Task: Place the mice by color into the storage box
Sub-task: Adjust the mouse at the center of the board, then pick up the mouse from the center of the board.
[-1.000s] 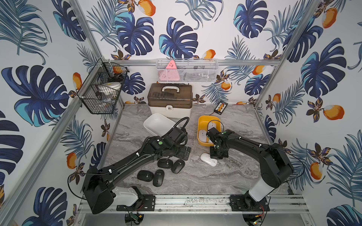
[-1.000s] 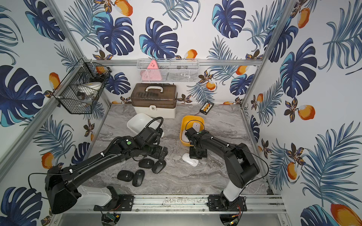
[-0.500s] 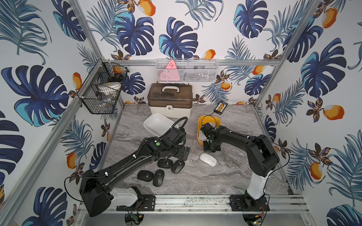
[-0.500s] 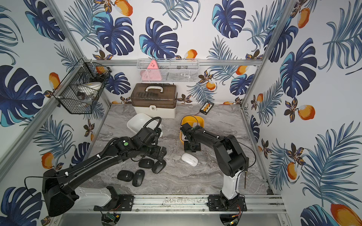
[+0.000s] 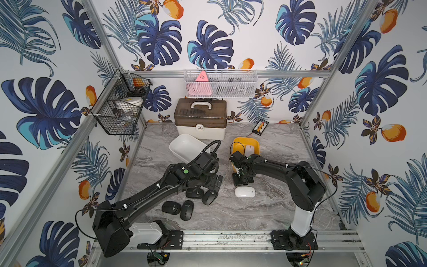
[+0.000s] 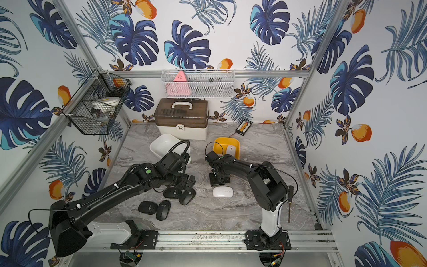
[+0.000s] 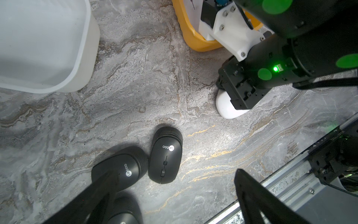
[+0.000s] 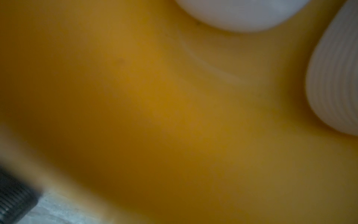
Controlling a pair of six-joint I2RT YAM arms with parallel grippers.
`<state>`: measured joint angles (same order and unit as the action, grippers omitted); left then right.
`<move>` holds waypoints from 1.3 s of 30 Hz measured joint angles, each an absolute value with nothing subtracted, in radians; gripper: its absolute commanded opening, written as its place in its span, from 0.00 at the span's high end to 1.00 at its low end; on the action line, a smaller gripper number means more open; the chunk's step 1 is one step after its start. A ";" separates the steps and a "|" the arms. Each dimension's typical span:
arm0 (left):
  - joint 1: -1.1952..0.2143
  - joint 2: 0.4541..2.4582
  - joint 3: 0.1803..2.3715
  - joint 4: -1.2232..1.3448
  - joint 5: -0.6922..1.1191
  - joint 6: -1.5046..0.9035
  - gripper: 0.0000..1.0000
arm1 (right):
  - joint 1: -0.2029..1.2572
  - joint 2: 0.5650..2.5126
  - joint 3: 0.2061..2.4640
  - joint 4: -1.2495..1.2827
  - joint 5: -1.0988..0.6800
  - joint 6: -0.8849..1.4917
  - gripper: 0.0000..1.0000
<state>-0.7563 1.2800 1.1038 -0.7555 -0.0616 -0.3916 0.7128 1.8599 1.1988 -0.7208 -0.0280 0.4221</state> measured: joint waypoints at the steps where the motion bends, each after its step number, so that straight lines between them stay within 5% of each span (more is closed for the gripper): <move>1: -0.756 1.280 1.103 -0.755 -0.062 -0.392 0.01 | 0.725 1.851 1.190 -0.722 -0.031 0.422 1.00; 13: -0.781 1.306 1.100 -0.747 -0.043 -0.390 0.01 | 0.803 1.644 1.033 -0.808 -0.062 0.460 1.00; 17: -0.799 1.340 1.117 -0.742 -0.044 -0.387 0.01 | 0.803 1.592 1.046 -0.818 -0.072 0.484 0.80; 22: -0.877 1.379 1.163 -0.744 -0.055 -0.385 0.01 | 0.768 1.530 1.085 -0.821 -0.102 0.500 0.29; 25: -0.965 1.433 1.196 -0.751 -0.067 -0.387 0.01 | 0.669 1.435 1.077 -0.833 -0.105 0.513 0.11; 31: -1.140 1.630 1.303 -0.785 -0.081 -0.399 0.01 | 0.380 1.271 1.051 -0.900 -0.080 0.484 0.03; 39: -1.184 1.921 1.516 -0.831 -0.074 -0.437 0.01 | 0.070 1.221 1.057 -0.968 -0.132 0.414 0.03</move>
<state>-1.1843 1.9209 1.5158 -0.8314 -0.0738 -0.4374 0.0700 1.2209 1.0569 -0.9676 -0.1318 0.4145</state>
